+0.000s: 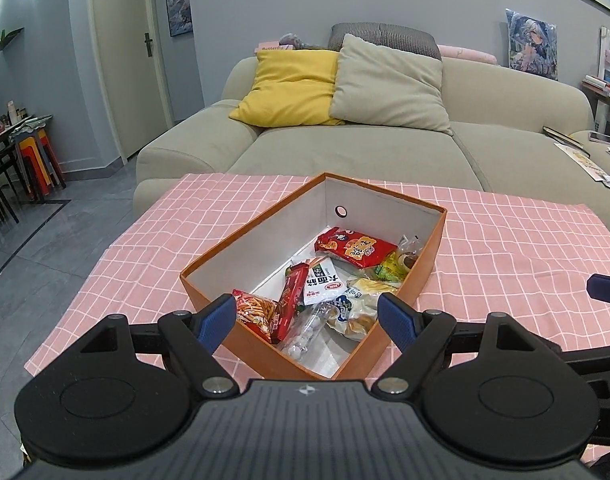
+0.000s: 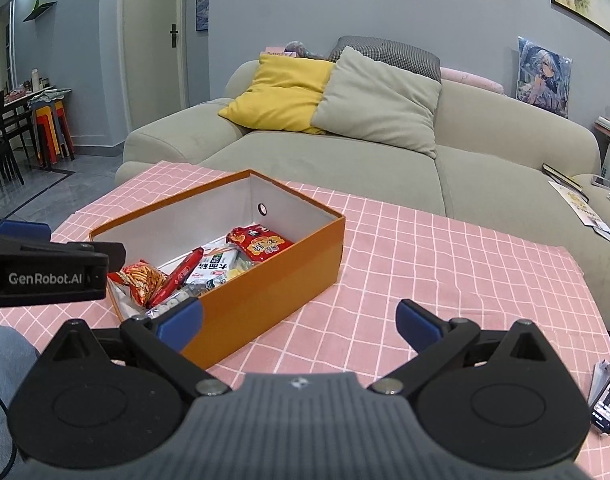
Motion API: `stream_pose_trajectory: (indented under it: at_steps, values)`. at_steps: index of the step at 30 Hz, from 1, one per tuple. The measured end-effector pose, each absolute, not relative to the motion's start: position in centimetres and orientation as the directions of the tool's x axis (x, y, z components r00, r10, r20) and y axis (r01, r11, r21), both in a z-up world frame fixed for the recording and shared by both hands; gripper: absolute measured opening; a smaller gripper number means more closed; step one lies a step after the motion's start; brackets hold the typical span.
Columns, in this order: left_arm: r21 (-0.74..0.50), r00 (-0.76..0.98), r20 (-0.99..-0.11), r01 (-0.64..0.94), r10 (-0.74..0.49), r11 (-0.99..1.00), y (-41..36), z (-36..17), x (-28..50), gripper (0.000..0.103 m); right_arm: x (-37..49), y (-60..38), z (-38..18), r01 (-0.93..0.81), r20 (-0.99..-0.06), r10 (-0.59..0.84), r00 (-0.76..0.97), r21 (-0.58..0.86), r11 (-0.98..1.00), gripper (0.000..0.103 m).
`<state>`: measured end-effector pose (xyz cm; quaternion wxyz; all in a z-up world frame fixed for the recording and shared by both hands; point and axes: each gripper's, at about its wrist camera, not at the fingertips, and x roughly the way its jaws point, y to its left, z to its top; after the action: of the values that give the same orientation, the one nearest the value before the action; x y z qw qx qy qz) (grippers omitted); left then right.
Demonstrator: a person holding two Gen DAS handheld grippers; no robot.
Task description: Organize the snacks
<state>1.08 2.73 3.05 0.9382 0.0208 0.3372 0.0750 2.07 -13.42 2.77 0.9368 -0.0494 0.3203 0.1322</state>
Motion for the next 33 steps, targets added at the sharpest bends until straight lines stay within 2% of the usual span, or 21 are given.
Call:
stream_pose_trajectory:
  at_steps: [33]
  values:
    - [0.087,0.755,-0.640,-0.119,0.147,0.989,2.70,2.96,1.46,0.094,2.50,-13.10,2.47,-0.255,-0.652,0.201,0.731,0.012,0.967,0.099]
